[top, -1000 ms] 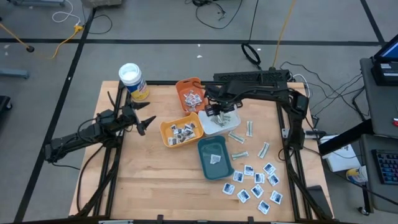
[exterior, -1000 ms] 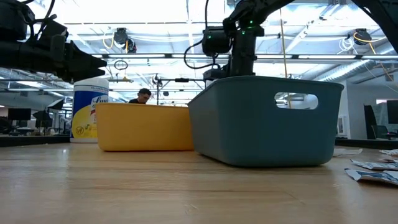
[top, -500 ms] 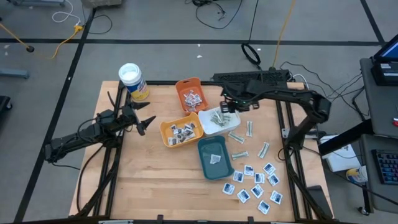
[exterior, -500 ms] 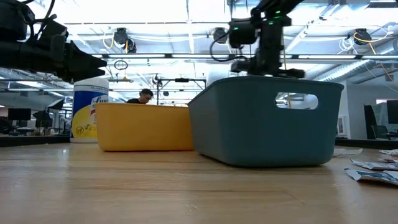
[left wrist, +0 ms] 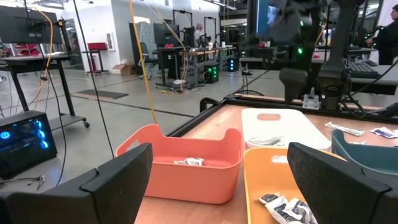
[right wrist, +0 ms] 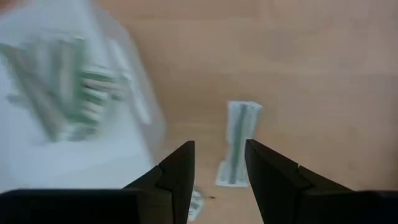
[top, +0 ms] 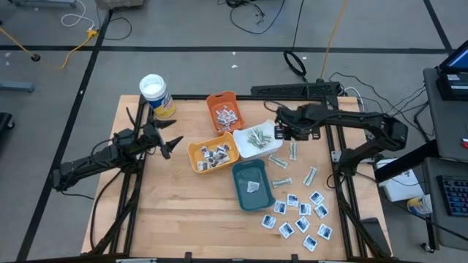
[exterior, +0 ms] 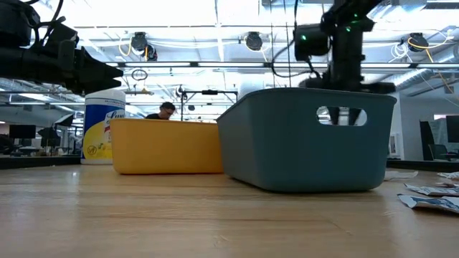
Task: Pick & Place First Aid Supplies
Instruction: Put the green bandage into the white bin
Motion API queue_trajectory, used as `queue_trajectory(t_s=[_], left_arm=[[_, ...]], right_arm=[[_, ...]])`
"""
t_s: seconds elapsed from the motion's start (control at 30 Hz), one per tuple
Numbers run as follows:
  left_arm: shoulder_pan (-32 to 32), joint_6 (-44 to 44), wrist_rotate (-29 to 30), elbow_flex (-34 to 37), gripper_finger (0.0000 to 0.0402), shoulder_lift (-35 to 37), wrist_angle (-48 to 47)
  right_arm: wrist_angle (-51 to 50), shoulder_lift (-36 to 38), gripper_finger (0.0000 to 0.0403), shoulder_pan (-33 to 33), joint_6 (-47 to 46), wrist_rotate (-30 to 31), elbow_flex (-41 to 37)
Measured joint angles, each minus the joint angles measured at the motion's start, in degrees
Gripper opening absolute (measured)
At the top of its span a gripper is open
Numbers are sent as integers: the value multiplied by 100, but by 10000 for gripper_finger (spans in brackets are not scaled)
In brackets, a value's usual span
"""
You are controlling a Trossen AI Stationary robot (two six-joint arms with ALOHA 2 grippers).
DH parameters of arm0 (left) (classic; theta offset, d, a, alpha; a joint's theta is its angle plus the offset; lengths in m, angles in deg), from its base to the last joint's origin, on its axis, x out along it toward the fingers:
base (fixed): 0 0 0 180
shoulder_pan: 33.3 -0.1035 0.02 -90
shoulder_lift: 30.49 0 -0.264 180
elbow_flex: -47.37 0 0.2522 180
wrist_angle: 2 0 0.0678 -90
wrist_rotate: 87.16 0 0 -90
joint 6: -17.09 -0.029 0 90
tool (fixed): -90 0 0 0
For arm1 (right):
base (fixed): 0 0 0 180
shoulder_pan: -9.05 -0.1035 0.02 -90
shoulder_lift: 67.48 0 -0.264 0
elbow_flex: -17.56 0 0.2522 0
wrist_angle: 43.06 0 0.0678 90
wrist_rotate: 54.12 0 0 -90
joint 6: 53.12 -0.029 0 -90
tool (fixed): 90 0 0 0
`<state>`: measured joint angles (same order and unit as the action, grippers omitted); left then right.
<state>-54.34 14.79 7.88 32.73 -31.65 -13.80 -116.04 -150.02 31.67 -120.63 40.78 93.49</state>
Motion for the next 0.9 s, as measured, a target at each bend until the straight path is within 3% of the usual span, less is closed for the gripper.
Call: queue_trajectory(t_s=[0.47,0.73,0.9], left_arm=[[0,0,0,0,379,0,0],[2,0,0,0,379,0,0],[0,0,0,0,379,0,0]], right_arm=[[1368,-6,134,-506,-619,-15,-1504],[1673,-5,134,-550,-725,-22,-1907],[1757,0,99,-550,-703,-61,-1971]])
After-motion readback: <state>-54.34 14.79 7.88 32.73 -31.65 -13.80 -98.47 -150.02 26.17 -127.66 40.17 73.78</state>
